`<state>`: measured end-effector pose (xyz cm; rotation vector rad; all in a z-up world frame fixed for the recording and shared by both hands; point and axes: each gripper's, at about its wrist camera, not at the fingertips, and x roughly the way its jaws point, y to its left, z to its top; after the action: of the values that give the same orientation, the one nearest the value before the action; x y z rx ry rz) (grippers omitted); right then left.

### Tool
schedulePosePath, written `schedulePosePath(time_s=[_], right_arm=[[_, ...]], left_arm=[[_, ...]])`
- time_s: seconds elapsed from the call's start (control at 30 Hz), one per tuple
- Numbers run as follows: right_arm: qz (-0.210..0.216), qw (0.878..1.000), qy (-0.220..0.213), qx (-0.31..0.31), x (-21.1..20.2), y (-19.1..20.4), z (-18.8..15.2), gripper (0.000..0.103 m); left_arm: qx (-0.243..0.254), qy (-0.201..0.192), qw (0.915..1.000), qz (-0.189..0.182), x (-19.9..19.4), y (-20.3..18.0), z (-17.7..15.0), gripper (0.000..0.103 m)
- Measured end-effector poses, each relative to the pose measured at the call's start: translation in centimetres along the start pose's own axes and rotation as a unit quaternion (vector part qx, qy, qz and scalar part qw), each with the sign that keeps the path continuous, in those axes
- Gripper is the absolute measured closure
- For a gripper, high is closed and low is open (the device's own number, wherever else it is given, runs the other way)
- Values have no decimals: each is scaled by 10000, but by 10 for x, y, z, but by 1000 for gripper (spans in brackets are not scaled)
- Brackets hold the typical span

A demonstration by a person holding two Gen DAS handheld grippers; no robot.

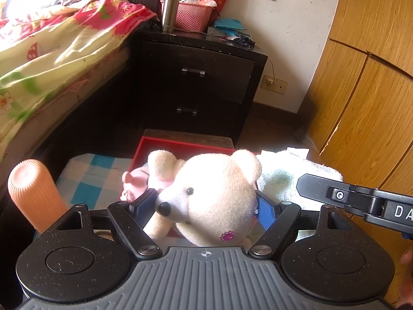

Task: Organize soft objects
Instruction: 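Carry the teddy bear with the left tool while the right tool carries the towel to the red box, then open the left tool over the box while the right tool releases the towel inside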

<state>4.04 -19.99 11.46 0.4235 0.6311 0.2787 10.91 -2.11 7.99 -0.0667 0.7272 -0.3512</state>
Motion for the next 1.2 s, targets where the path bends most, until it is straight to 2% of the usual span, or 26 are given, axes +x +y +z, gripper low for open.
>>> schedulePosePath(time_s=[0.53, 0.73, 0.87, 1.2], right_arm=[[-211, 9993, -291, -141, 36, -16, 34, 103], [-222, 9995, -229, -7, 63, -33, 38, 103], [-393, 9990, -213, 47, 79, -49, 38, 103], [-864, 9955, 249, 304, 120, -88, 22, 103]], left_arm=[[201, -105, 9997, 79, 46, -12, 31, 26], [258, 68, 9995, 146, 80, -13, 38, 26], [372, 192, 9988, 259, 101, -15, 38, 26], [345, 553, 9963, 554, 132, -6, 28, 19]])
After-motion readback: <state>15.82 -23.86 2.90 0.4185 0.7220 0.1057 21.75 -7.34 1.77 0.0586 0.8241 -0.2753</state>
